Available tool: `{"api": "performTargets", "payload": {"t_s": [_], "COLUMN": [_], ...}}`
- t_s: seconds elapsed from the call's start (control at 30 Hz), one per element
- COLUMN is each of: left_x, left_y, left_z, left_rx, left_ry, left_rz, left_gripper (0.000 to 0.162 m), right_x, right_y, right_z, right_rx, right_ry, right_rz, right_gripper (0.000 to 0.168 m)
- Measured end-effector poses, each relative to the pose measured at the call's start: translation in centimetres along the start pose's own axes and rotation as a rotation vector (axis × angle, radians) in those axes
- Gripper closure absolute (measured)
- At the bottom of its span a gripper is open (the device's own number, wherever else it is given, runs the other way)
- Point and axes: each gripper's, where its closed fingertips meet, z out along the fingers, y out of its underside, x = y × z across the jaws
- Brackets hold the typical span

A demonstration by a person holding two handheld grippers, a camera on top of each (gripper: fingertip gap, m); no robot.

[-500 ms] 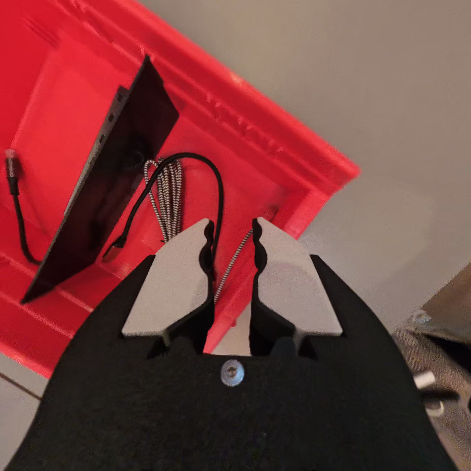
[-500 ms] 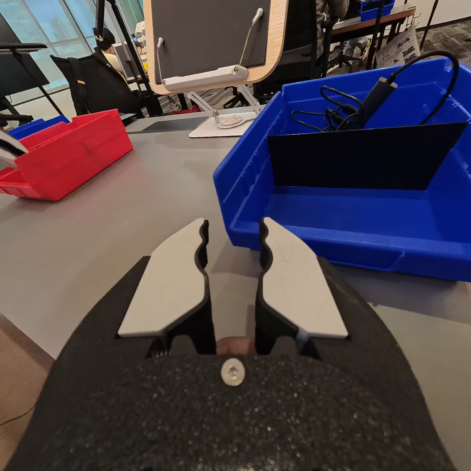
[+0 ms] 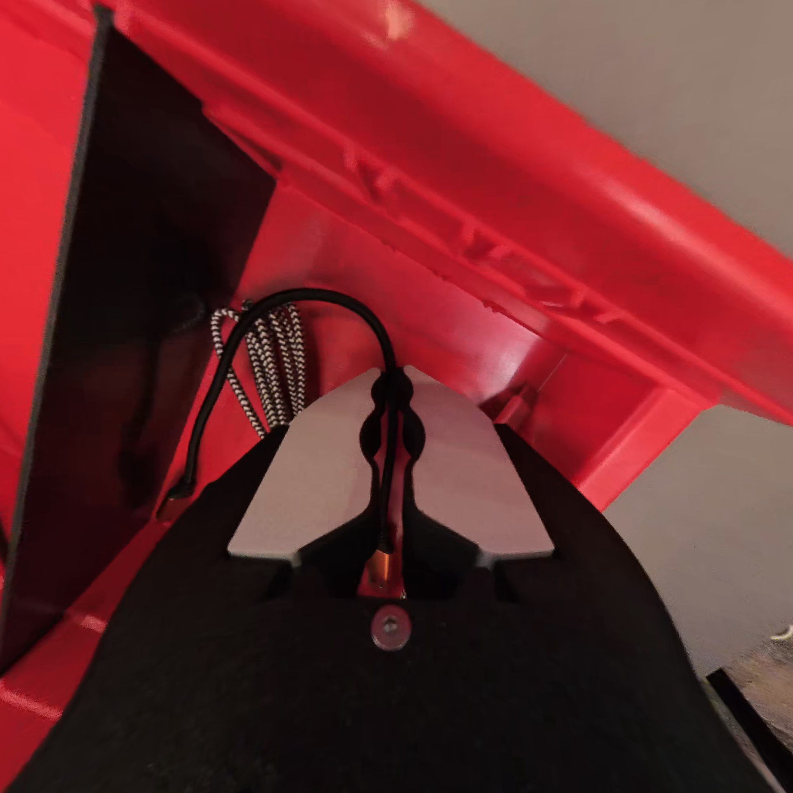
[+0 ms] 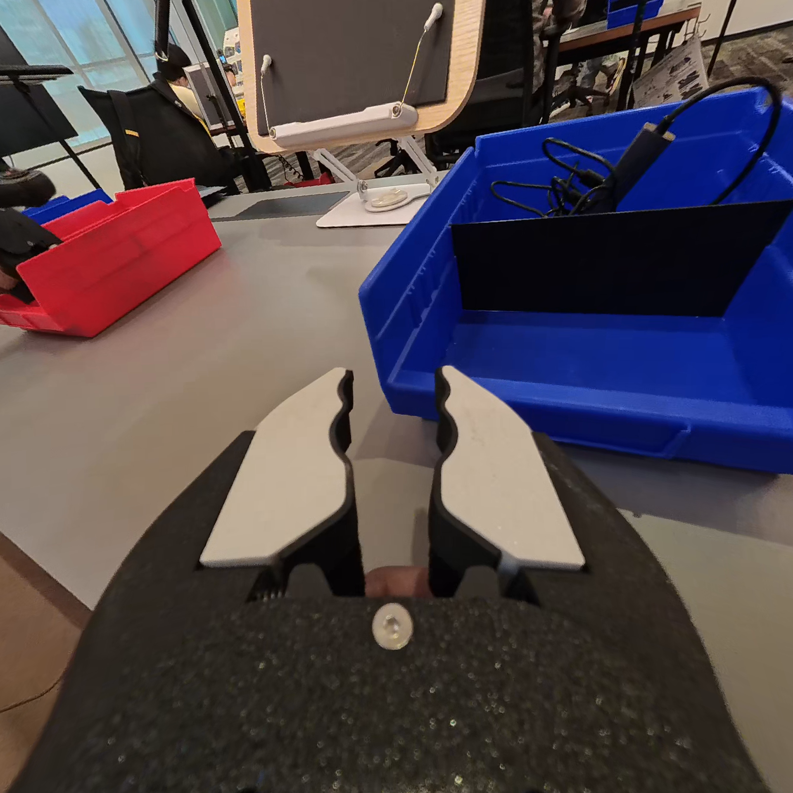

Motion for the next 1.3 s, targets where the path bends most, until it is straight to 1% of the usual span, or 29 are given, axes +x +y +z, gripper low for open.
{"api": "performTargets", "payload": {"t_s": [0.07, 0.13, 0.2, 0.27, 0.3, 0.37, 0.4, 0.43, 0.5, 0.57, 0.67, 0.77, 0.87, 0.9, 0.93, 0.97, 1.03, 1.07, 1.1, 1.13, 1.2, 1.23, 1.3], "left_x": [-0.3, -0.4, -0.7, -0.2, 0.7, 3.9, 6.3, 9.0, 15.0, 20.0, 23.6, 24.9, 25.2, 25.1, 24.6, 23.5, 19.3, 16.1, 12.0, 7.2, -2.8, -7.0, -13.0], "left_y": [0.2, 0.0, -0.6, -1.9, -2.8, -5.1, -6.3, -7.6, -9.8, -11.1, -12.8, -14.6, -15.3, -15.2, -15.0, -14.8, -14.3, -13.9, -13.2, -12.3, -9.2, -7.4, -4.4], "left_z": [-0.3, -1.6, -4.6, -9.0, -11.3, -15.3, -16.3, -16.5, -14.6, -10.9, -5.3, -1.8, -0.4, -0.6, -1.4, -2.7, -6.0, -7.5, -8.5, -9.1, -9.4, -9.0, -6.8], "left_rx": [0.017, 0.094, 0.213, 0.363, 0.432, 0.541, 0.567, 0.576, 0.54, 0.455, 0.348, 0.325, 0.318, 0.316, 0.326, 0.347, 0.376, 0.363, 0.327, 0.268, 0.066, -0.047, -0.208], "left_ry": [-0.059, -0.095, -0.143, -0.185, -0.197, -0.206, -0.189, -0.158, -0.074, 0.001, 0.031, 0.065, 0.14, 0.177, 0.216, 0.249, 0.267, 0.225, 0.138, 0.009, -0.23, -0.284, -0.283], "left_rz": [0.006, -0.022, -0.061, -0.061, -0.036, 0.069, 0.146, 0.231, 0.424, 0.593, 0.734, 0.742, 0.653, 0.613, 0.568, 0.517, 0.41, 0.365, 0.327, 0.293, 0.227, 0.179, 0.053], "left_gripper": [0.158, 0.158, 0.158, 0.158, 0.158, 0.158, 0.158, 0.158, 0.158, 0.159, 0.158, 0.158, 0.157, 0.145, 0.129, 0.126, 0.13, 0.132, 0.132, 0.134, 0.136, 0.136, 0.136], "right_x": [-0.2, -0.4, -0.6, -0.6, -0.7, -0.7, -0.7, -0.8, -1.0, -1.1, -1.3, -1.4, -1.3, -1.2, -1.0, -0.9, -0.8, -0.7, -0.6, -0.6, -0.7, -0.7, -1.0], "right_y": [0.1, 0.0, 0.0, -0.2, -0.2, -0.4, -0.5, -0.6, -0.7, -0.8, -0.8, -0.8, -0.4, -0.3, -0.2, -0.1, 0.0, 0.0, 0.0, -0.1, -0.1, -0.2, -0.3], "right_z": [0.1, 0.1, 0.0, -0.2, -0.3, -0.5, -0.6, -0.6, -0.8, -0.9, -1.2, -1.5, -1.7, -1.7, -1.8, -1.8, -1.9, -2.0, -2.0, -2.0, -1.9, -1.7, -1.4], "right_rx": [-0.007, -0.005, -0.002, 0.008, 0.011, 0.018, 0.024, 0.029, 0.033, 0.039, 0.043, 0.049, 0.035, 0.03, 0.026, 0.024, 0.024, 0.025, 0.027, 0.028, 0.028, 0.029, 0.032], "right_ry": [-0.007, -0.01, -0.014, -0.015, -0.016, -0.018, -0.02, -0.024, -0.033, -0.036, -0.04, -0.052, -0.05, -0.047, -0.044, -0.043, -0.047, -0.051, -0.054, -0.059, -0.067, -0.071, -0.085], "right_rz": [-0.003, -0.007, -0.006, -0.004, -0.003, 0.001, 0.003, 0.006, 0.006, 0.0, -0.001, 0.021, 0.017, 0.012, 0.009, 0.011, 0.025, 0.036, 0.047, 0.055, 0.063, 0.065, 0.068], "right_gripper": [0.133, 0.133, 0.134, 0.134, 0.134, 0.134, 0.135, 0.135, 0.135, 0.135, 0.135, 0.135, 0.135, 0.135, 0.135, 0.135, 0.135, 0.135, 0.135, 0.135, 0.135, 0.135, 0.135]}}
